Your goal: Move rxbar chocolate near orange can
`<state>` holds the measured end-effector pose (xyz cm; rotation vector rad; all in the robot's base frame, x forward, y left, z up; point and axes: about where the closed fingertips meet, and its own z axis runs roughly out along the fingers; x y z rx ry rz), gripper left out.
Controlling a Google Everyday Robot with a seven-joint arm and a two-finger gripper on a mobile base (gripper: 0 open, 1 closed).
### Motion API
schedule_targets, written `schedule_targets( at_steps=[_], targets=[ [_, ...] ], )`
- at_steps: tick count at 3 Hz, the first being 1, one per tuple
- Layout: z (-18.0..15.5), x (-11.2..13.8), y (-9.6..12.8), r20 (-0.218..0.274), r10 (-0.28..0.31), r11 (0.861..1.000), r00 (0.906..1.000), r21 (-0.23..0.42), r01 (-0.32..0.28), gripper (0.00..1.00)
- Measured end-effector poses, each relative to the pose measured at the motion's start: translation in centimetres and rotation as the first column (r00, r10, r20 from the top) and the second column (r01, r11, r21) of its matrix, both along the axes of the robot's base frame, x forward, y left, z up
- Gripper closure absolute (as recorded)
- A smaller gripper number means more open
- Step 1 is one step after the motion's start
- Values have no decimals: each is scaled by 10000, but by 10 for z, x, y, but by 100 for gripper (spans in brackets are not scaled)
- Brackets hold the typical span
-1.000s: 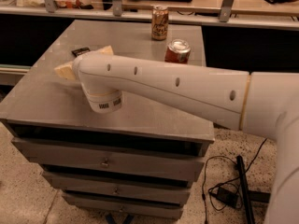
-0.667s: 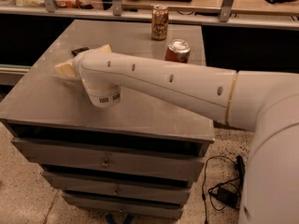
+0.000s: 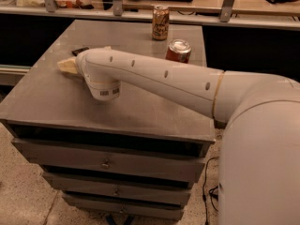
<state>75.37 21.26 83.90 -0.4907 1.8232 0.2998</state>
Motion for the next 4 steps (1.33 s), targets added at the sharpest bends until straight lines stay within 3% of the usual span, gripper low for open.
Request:
schedule_targets(
  at_steps=[2,4],
  targets=[
    [-7,9,-1,-299,137,9993,9995,355,-127,41],
    [30,-12,-5,245,781,9962,9966,-413,-770,87]
  ],
)
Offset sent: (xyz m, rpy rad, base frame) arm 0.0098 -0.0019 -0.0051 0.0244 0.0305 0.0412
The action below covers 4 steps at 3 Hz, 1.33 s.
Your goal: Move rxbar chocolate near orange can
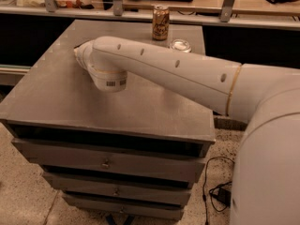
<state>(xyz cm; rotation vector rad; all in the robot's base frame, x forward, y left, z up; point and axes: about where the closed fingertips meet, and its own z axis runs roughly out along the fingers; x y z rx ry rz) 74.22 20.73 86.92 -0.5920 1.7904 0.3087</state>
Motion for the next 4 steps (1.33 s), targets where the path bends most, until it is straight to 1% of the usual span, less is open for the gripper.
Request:
schedule_targets(
  at_steps=[1,2,3,4],
  targets=[
    [28,-9,-17,413,-262,9995,9988,-138,268,100],
    [53,-21,-42,715,-692,9975,9950,-119,702,100],
    [66,-29,-64,930,-1052,9940,9901,-212,1076,100],
    [69,-27,-66,1093,-1800,9830,9776,-162,1828,100]
  ],
)
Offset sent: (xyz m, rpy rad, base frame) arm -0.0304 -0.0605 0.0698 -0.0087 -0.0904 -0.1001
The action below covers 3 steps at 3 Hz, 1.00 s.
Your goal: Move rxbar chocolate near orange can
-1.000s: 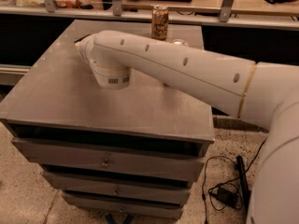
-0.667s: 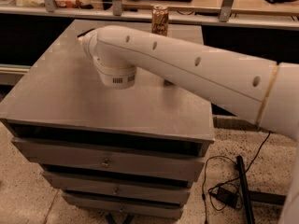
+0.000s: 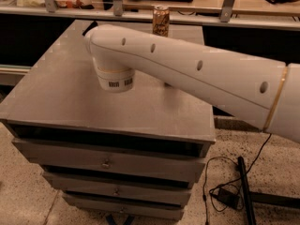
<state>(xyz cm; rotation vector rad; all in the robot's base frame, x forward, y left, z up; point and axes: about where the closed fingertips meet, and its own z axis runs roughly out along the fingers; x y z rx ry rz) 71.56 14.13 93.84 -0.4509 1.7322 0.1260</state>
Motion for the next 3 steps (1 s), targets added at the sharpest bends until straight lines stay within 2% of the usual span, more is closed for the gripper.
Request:
schedule_targets(
  at_steps=[1,3],
  targets=[
    [-4,17,-1,210,-1126,9935,9934,166,1123,100],
    [-6,49,-4,873,-2344,9717,9682,-74,2359,100]
  ],
)
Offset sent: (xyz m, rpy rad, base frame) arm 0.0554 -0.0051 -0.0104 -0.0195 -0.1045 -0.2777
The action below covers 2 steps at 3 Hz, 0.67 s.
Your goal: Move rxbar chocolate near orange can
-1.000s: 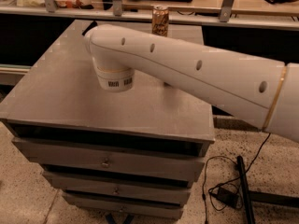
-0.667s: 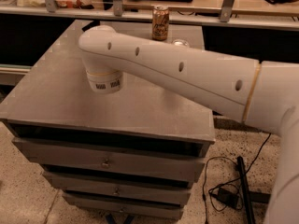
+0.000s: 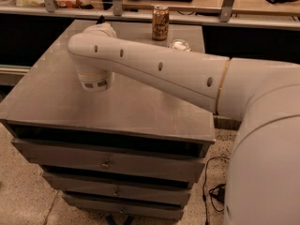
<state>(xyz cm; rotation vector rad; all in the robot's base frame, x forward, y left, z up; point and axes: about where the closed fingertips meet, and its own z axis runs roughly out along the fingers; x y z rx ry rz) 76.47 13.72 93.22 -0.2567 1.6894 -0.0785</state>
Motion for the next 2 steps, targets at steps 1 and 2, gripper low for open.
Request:
schedule_targets(
  at_steps=[1,2],
  targets=[
    [0,16,-7,112,-506,9985,9987,-220,508,100],
    [2,33,-19,200,-966,9943,9951,-429,974,100]
  ],
)
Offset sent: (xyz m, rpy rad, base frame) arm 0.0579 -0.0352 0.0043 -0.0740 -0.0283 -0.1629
